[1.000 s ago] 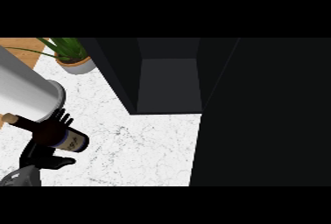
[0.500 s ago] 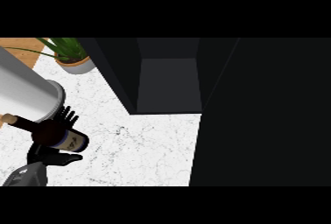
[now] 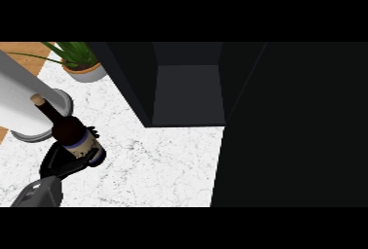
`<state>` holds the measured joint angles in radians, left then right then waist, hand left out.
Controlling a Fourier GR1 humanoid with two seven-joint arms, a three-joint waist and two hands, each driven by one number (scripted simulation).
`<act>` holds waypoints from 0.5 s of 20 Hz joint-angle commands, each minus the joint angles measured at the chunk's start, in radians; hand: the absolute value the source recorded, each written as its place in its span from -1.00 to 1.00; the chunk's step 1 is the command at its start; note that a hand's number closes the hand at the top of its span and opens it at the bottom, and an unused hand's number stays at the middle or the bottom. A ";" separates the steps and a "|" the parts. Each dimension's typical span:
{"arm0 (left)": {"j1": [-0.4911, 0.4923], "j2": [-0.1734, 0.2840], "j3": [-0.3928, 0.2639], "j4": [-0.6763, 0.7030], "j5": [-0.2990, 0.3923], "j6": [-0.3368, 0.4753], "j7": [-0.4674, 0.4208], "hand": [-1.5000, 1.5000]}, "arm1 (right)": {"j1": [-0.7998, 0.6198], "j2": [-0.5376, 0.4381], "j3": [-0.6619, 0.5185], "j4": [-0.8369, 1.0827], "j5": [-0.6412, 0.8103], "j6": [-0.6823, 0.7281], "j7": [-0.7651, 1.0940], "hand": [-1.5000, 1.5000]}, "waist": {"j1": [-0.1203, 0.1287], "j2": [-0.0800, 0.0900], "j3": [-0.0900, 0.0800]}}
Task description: Pick up the wine, place it into the cabinet and close the cabinet
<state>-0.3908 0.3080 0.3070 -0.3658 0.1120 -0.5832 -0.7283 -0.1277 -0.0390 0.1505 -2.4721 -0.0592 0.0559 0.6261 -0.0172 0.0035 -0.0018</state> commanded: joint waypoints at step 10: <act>-0.087 -0.040 -0.009 0.027 0.046 -0.160 0.009 1.00 | 0.040 0.015 0.032 -0.083 -0.010 -0.008 0.035 -1.00 | -0.004 0.000 -0.001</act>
<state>-0.4447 0.2789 0.2986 -0.3533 0.1465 -0.6245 -0.6627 -0.1044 -0.0335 0.1584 -2.4758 -0.0583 0.0608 0.6210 -0.0178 0.0029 -0.0019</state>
